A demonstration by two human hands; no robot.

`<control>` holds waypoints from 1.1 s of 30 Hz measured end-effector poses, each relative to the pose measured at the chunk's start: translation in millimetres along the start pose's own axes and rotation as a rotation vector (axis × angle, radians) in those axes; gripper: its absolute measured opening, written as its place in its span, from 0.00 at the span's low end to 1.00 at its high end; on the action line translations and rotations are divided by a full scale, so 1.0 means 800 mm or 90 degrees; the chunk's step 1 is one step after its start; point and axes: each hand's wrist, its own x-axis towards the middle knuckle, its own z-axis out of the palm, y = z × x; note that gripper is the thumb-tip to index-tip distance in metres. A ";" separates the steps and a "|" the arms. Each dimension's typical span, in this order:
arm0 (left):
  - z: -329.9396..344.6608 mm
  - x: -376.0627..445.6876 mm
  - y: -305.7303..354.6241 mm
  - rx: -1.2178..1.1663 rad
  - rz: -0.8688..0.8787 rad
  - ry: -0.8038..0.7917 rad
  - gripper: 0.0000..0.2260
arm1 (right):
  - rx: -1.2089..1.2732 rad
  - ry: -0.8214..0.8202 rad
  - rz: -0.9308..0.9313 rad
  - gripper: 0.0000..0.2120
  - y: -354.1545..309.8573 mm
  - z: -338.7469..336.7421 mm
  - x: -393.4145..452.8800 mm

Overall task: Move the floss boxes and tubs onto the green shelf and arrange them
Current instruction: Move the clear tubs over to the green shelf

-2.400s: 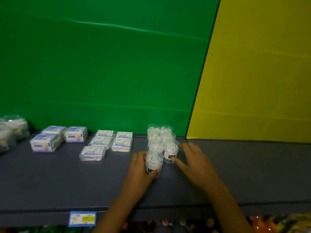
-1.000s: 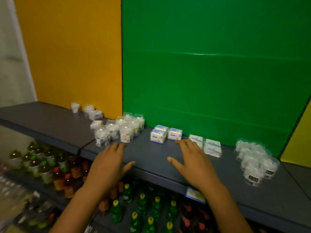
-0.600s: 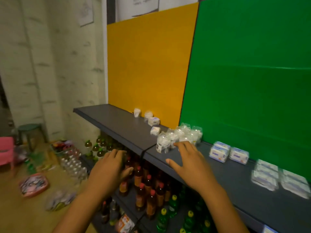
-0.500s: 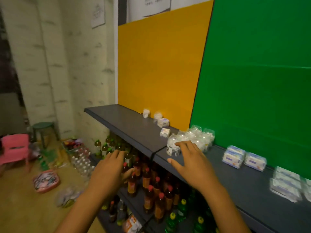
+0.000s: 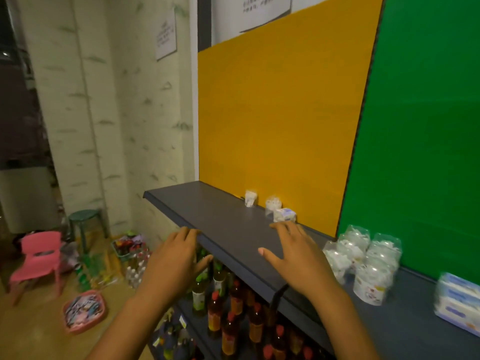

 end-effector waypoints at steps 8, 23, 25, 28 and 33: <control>0.040 0.090 -0.063 -0.004 -0.020 0.001 0.28 | 0.009 -0.026 -0.019 0.28 -0.005 0.071 0.105; 0.176 0.277 -0.146 -0.167 0.067 -0.035 0.26 | -0.079 0.007 0.130 0.28 0.038 0.153 0.233; 0.196 0.315 -0.152 -0.194 0.106 -0.041 0.25 | -0.102 0.021 0.165 0.28 0.045 0.161 0.249; 0.222 0.372 -0.158 -0.230 0.163 -0.048 0.24 | -0.132 0.025 0.228 0.28 0.052 0.172 0.273; 0.272 0.437 -0.163 -0.336 0.204 -0.071 0.22 | -0.163 0.032 0.288 0.27 0.063 0.196 0.306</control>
